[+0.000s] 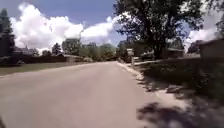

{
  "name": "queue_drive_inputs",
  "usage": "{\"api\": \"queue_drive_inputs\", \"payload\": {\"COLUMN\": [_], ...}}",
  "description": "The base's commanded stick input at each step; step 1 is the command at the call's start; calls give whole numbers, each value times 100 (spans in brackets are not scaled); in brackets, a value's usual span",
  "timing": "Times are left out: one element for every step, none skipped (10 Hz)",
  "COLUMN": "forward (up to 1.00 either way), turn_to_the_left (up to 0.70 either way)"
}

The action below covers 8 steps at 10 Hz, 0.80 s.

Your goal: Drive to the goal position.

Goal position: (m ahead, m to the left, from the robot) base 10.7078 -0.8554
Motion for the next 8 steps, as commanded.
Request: {"api": "queue_drive_inputs", "payload": {"forward": [70, 70, 70, 70, 70, 70, 70, 70], "turn_to_the_left": [0, 0, 0, 0, -1, -28, 0, 0]}}
